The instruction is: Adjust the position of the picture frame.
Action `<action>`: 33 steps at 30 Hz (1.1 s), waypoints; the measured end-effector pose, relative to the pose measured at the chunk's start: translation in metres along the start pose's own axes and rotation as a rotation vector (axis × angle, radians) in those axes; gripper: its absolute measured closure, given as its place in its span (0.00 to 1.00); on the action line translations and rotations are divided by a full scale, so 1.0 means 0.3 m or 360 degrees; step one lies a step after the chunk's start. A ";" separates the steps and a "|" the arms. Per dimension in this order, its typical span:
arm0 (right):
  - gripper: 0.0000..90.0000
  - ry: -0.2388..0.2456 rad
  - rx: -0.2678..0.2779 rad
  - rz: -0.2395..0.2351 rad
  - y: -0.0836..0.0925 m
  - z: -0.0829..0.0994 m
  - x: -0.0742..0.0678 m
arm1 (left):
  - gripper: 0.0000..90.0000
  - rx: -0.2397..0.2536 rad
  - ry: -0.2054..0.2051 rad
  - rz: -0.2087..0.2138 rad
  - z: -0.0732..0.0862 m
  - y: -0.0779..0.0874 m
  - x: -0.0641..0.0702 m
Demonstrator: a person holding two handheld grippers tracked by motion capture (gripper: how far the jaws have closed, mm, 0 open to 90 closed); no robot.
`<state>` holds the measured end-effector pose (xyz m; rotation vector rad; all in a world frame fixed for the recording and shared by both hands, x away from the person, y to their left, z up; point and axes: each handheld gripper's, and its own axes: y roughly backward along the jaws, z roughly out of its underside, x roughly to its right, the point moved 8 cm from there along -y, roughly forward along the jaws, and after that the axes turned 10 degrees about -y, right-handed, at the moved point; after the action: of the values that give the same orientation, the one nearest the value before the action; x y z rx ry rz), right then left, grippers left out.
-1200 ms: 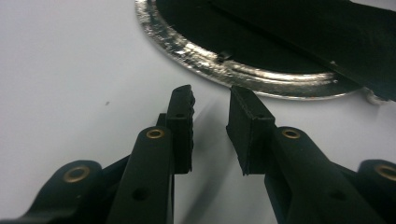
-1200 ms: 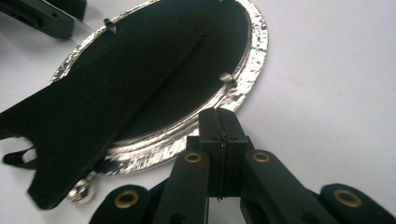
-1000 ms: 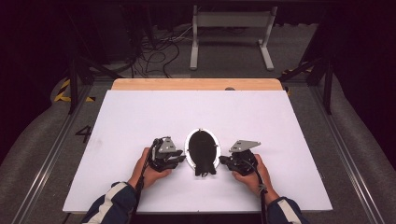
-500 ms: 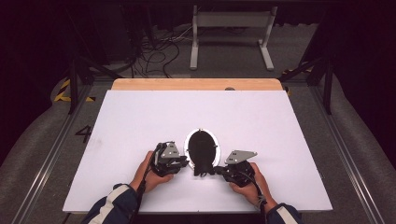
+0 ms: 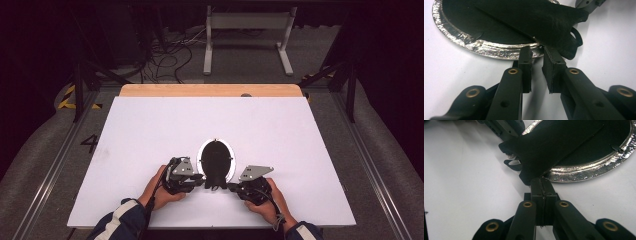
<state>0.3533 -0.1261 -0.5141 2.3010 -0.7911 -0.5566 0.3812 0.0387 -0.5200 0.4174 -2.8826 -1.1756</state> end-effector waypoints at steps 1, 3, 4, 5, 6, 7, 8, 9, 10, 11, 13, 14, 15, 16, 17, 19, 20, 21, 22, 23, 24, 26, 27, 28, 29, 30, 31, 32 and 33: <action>1.00 0.0005 -0.0001 0.0000 0.000 0.000 -0.001 | 0.86 0.0006 0.0000 0.0001 0.001 0.000 -0.003; 1.00 0.0010 -0.0003 -0.0002 0.000 0.000 -0.002 | 0.87 0.0008 0.0014 0.0005 0.002 0.001 -0.003; 1.00 0.0012 -0.0005 -0.0007 -0.001 0.000 -0.003 | 0.87 0.0008 0.0014 0.0005 0.002 0.001 -0.003; 1.00 0.0013 -0.0004 -0.0007 -0.001 -0.001 -0.003 | 0.87 0.0008 0.0014 0.0004 0.002 0.000 -0.004; 1.00 0.0015 -0.0005 -0.0010 -0.001 -0.001 -0.004 | 0.87 0.0011 0.0012 0.0004 0.002 0.000 -0.004; 1.00 0.0017 -0.0006 -0.0011 -0.001 -0.001 -0.004 | 0.87 0.0012 0.0018 -0.0004 0.001 0.000 -0.003; 1.00 0.0024 -0.0006 -0.0012 -0.001 -0.001 -0.003 | 0.87 -0.0007 -0.0008 -0.0073 0.002 0.003 -0.009; 1.00 0.0035 -0.0018 -0.0008 0.000 -0.002 -0.002 | 0.87 -0.0002 -0.0012 -0.0113 0.001 0.008 -0.008; 0.99 0.0050 -0.0026 0.0002 0.000 -0.002 -0.001 | 0.87 0.0021 -0.0005 -0.0130 -0.001 0.018 -0.003; 0.97 0.0071 -0.0040 0.0001 0.002 -0.002 -0.001 | 0.88 0.0047 -0.0001 -0.0161 -0.003 0.037 0.001; 0.96 0.0098 -0.0049 0.0002 0.008 -0.002 0.000 | 0.88 0.0069 -0.0003 -0.0194 -0.002 0.063 0.002; 0.96 0.0100 -0.0040 -0.0012 0.015 -0.003 0.001 | 0.87 0.0088 0.0005 -0.0197 0.001 0.085 0.004; 0.95 0.0085 -0.0037 -0.0019 0.019 -0.002 0.004 | 0.85 0.0112 0.0031 -0.0194 0.010 0.112 0.006; 0.94 0.0077 -0.0037 -0.0016 0.022 -0.002 0.009 | 0.83 0.0126 0.0052 -0.0203 0.022 0.131 0.007; 0.94 0.0072 -0.0034 -0.0021 0.024 -0.002 0.011 | 0.82 0.0132 0.0068 -0.0220 0.036 0.152 0.006; 0.93 0.0065 -0.0027 -0.0025 0.030 -0.006 0.013 | 0.79 0.0156 0.0094 -0.0305 0.070 0.200 -0.005; 0.92 0.0061 -0.0026 -0.0027 0.032 -0.009 0.012 | 0.76 0.0150 0.0108 -0.0347 0.088 0.219 -0.012; 0.91 0.0060 -0.0023 -0.0025 0.035 -0.012 0.011 | 0.76 0.0143 0.0109 -0.0379 0.105 0.234 -0.018; 0.91 0.0060 -0.0018 -0.0026 0.037 -0.016 0.010 | 0.75 0.0139 0.0123 -0.0400 0.121 0.248 -0.023; 0.90 0.0057 -0.0015 -0.0028 0.038 -0.019 0.007 | 0.72 0.0132 0.0140 -0.0419 0.139 0.261 -0.030; 0.90 0.0062 -0.0014 -0.0026 0.038 -0.020 0.005 | 0.71 0.0121 0.0162 -0.0434 0.161 0.277 -0.037; 0.88 0.0075 -0.0033 -0.0024 0.034 -0.014 0.006 | 0.67 0.0132 0.0195 -0.0453 0.191 0.305 -0.046; 0.88 0.0071 -0.0035 -0.0019 0.034 -0.012 0.007 | 0.63 0.0132 0.0195 -0.0453 0.191 0.305 -0.046; 0.87 0.0061 -0.0034 -0.0021 0.035 -0.012 0.008 | 0.59 0.0139 0.0225 -0.0491 0.216 0.330 -0.049; 0.87 0.0056 -0.0029 -0.0017 0.037 -0.013 0.010 | 0.56 0.0140 0.0237 -0.0504 0.237 0.349 -0.049; 0.86 0.0047 -0.0021 -0.0020 0.042 -0.015 0.011 | 0.53 0.0136 0.0263 -0.0515 0.250 0.359 -0.046; 0.85 0.0038 -0.0014 -0.0028 0.044 -0.017 0.010 | 0.50 0.0136 0.0263 -0.0515 0.250 0.359 -0.046; 0.85 0.0038 -0.0014 -0.0028 0.044 -0.017 0.010 | 0.50 0.0117 0.0288 -0.0544 0.273 0.379 -0.044; 0.83 0.0033 -0.0021 -0.0043 0.047 -0.018 0.006 | 0.46 0.0127 0.0302 -0.0557 0.288 0.392 -0.042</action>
<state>0.3522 -0.1337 -0.5010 2.3051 -0.7451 -0.5475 0.3559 0.1816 -0.5000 1.0103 -2.7691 -0.9879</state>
